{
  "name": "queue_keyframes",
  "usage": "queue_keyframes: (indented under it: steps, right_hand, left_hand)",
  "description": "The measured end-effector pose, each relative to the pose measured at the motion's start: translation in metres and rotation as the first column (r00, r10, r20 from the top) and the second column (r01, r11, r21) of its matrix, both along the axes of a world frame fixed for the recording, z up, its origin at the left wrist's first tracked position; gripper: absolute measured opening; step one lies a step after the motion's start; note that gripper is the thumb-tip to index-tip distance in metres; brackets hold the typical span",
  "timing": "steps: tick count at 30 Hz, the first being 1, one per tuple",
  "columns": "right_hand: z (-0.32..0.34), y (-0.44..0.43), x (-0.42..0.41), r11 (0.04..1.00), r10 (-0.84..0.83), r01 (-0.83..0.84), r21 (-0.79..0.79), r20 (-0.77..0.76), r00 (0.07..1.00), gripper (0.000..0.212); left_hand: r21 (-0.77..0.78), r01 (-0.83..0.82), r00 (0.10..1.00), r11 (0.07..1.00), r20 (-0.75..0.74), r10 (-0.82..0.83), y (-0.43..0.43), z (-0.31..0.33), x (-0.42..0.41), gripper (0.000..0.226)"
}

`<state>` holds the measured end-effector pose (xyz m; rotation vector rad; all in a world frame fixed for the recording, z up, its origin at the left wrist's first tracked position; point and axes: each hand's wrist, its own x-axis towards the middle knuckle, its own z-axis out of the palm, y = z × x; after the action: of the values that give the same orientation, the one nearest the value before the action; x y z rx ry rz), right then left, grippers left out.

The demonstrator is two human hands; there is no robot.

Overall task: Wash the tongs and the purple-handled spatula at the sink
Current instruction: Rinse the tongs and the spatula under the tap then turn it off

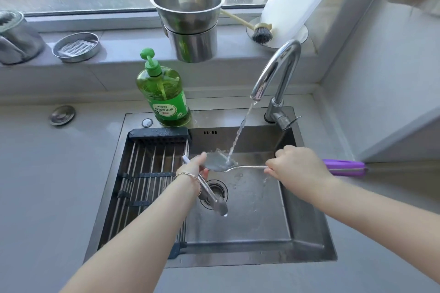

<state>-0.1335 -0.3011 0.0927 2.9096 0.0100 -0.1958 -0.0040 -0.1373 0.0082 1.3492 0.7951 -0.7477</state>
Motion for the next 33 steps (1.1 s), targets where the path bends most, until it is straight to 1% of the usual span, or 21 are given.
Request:
queue_keyframes:
  steps: [1,2,3,5,7,8,9,11,12,14,16,17,18,19,20,22,24,26,28,31,33]
  right_hand:
    - [-0.003,0.001,-0.003,0.998,-0.066,0.066,0.012,0.007,0.998,0.022]
    - [-0.007,0.0,-0.006,0.987,-0.138,0.141,0.074,-0.042,0.99,0.022]
    - [-0.013,-0.004,-0.008,0.959,-0.228,0.249,0.136,-0.155,0.961,0.026]
    - [-0.024,-0.013,-0.009,0.866,-0.331,0.443,0.23,-0.4,0.855,0.028]
    - [-0.033,-0.014,-0.006,0.742,-0.353,0.575,0.344,-0.529,0.772,0.023]
    - [-0.039,-0.012,-0.004,0.661,-0.353,0.631,0.406,-0.574,0.739,0.019]
    - [-0.044,-0.009,-0.002,0.54,-0.362,0.699,0.468,-0.62,0.696,0.017]
    - [-0.053,-0.001,0.004,0.247,-0.41,0.788,0.563,-0.677,0.612,0.018]
    - [-0.056,0.002,0.006,0.131,-0.426,0.8,0.586,-0.695,0.579,0.021]
    - [-0.061,0.011,0.009,-0.06,-0.399,0.805,0.59,-0.754,0.522,0.024]
    - [-0.06,0.021,0.01,-0.25,-0.331,0.802,0.543,-0.826,0.456,0.025]
    - [-0.058,0.025,0.01,-0.322,-0.305,0.793,0.517,-0.85,0.431,0.026]
    - [-0.056,0.028,0.01,-0.351,-0.29,0.785,0.51,-0.857,0.426,0.027]
    - [-0.054,0.029,0.011,-0.342,-0.29,0.784,0.518,-0.852,0.437,0.028]
    - [-0.051,0.029,0.012,-0.31,-0.297,0.787,0.533,-0.841,0.453,0.03]
    - [-0.046,0.028,0.015,-0.259,-0.296,0.796,0.548,-0.829,0.475,0.031]
    - [-0.043,0.028,0.016,-0.293,-0.285,0.793,0.535,-0.84,0.461,0.029]
    - [-0.041,0.029,0.016,-0.34,-0.275,0.789,0.512,-0.856,0.437,0.028]
    - [-0.042,0.029,0.016,-0.389,-0.27,0.777,0.495,-0.868,0.418,0.027]
    - [-0.045,0.028,0.017,-0.446,-0.273,0.747,0.493,-0.87,0.411,0.027]
    - [-0.045,0.03,0.017,-0.443,-0.29,0.732,0.518,-0.855,0.43,0.027]
  left_hand:
    - [0.013,0.013,1.0,1.0,0.014,-0.013,-0.003,-0.001,-0.001,0.028]
    - [0.026,0.022,0.999,0.999,0.022,-0.022,-0.007,-0.003,-0.001,0.026]
    - [0.038,0.029,0.999,0.999,0.032,-0.03,-0.01,-0.003,-0.003,0.028]
    - [0.053,0.048,0.997,0.997,0.055,-0.051,-0.016,-0.006,-0.007,0.035]
    - [0.046,0.064,0.997,0.997,0.046,-0.067,-0.021,-0.01,-0.014,0.033]
    - [0.029,0.067,0.997,0.997,0.028,-0.068,-0.023,-0.011,-0.019,0.028]
    - [0.011,0.063,0.998,0.998,0.009,-0.063,-0.025,-0.012,-0.023,0.022]
    - [-0.01,0.041,0.999,0.999,-0.015,-0.041,-0.029,-0.012,-0.03,0.013]
    - [0.0,0.035,0.999,0.999,-0.014,-0.035,-0.031,-0.012,-0.033,0.017]
    - [0.043,0.077,0.997,0.996,0.008,-0.078,-0.031,-0.016,-0.037,0.023]
    - [0.09,0.137,0.989,0.986,0.035,-0.141,-0.031,-0.017,-0.039,0.025]
    - [0.115,0.148,0.986,0.982,0.052,-0.155,-0.032,-0.016,-0.04,0.024]
    - [0.14,0.144,0.985,0.98,0.076,-0.156,-0.032,-0.016,-0.04,0.026]
    - [0.176,0.132,0.984,0.975,0.098,-0.151,-0.032,-0.016,-0.037,0.032]
    - [0.228,0.125,0.982,0.966,0.111,-0.153,-0.032,-0.016,-0.034,0.038]
    - [0.323,0.124,0.972,0.938,0.148,-0.18,-0.032,-0.014,-0.026,0.039]
    - [0.354,0.13,0.966,0.926,0.165,-0.198,-0.033,-0.011,-0.018,0.035]
    - [0.379,0.137,0.963,0.915,0.164,-0.212,-0.035,-0.011,-0.015,0.043]
    - [0.354,0.181,0.955,0.918,0.159,-0.249,-0.035,-0.01,-0.018,0.044]
    - [0.276,0.253,0.944,0.927,0.141,-0.3,-0.033,-0.011,-0.022,0.038]
    - [0.185,0.25,0.956,0.95,0.112,-0.273,-0.033,-0.006,-0.025,0.032]
